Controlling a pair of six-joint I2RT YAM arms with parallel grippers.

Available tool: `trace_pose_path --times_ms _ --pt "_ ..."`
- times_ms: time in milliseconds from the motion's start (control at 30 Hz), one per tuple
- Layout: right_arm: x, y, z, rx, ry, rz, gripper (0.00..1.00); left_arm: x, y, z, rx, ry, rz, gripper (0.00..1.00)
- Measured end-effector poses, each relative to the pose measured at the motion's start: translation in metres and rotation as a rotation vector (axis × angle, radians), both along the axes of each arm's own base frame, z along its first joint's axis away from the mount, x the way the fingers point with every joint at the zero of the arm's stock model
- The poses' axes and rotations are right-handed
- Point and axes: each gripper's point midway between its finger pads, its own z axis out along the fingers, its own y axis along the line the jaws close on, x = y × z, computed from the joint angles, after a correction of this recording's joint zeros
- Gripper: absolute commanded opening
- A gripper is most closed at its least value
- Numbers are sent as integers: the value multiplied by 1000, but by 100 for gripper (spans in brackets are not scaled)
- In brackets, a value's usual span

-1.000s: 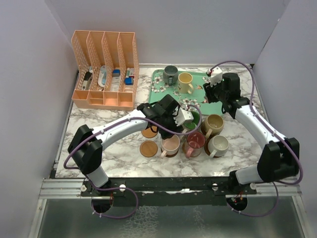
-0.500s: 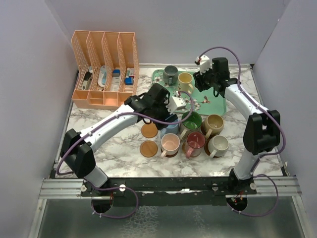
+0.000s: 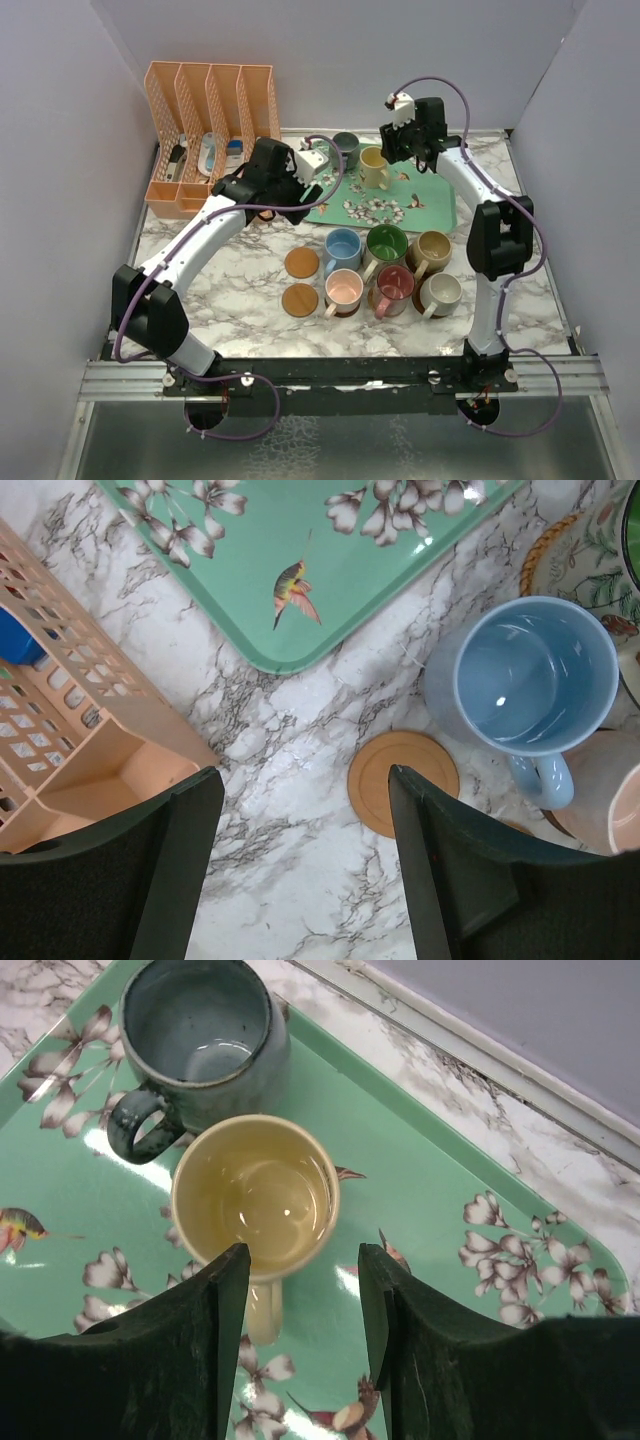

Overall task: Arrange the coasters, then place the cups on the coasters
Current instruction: Move the cup to the tray.

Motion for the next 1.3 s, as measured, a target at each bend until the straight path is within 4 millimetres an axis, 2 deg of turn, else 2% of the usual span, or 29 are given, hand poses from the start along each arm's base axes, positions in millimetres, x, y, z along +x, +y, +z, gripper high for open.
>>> trace_pose_path --times_ms 167,300,433,667,900,1133,1300 --pt "15 5 -17 26 36 -21 46 9 1 6 -27 -26 27 71" --pt "13 6 -30 31 81 -30 46 19 1 11 -46 -58 45 71" --pt "12 7 -30 41 88 -30 46 35 4 7 -60 -74 80 71" --pt "8 7 -33 39 117 -31 43 76 7 -11 -94 -58 169 71" --pt "4 8 -42 50 165 -40 40 118 -7 -17 -162 -71 235 70" --pt "2 8 -45 58 194 -52 38 133 -15 -29 -199 -50 265 70" --pt "-1 9 -45 69 213 -58 36 135 -18 -25 -221 -56 274 70"
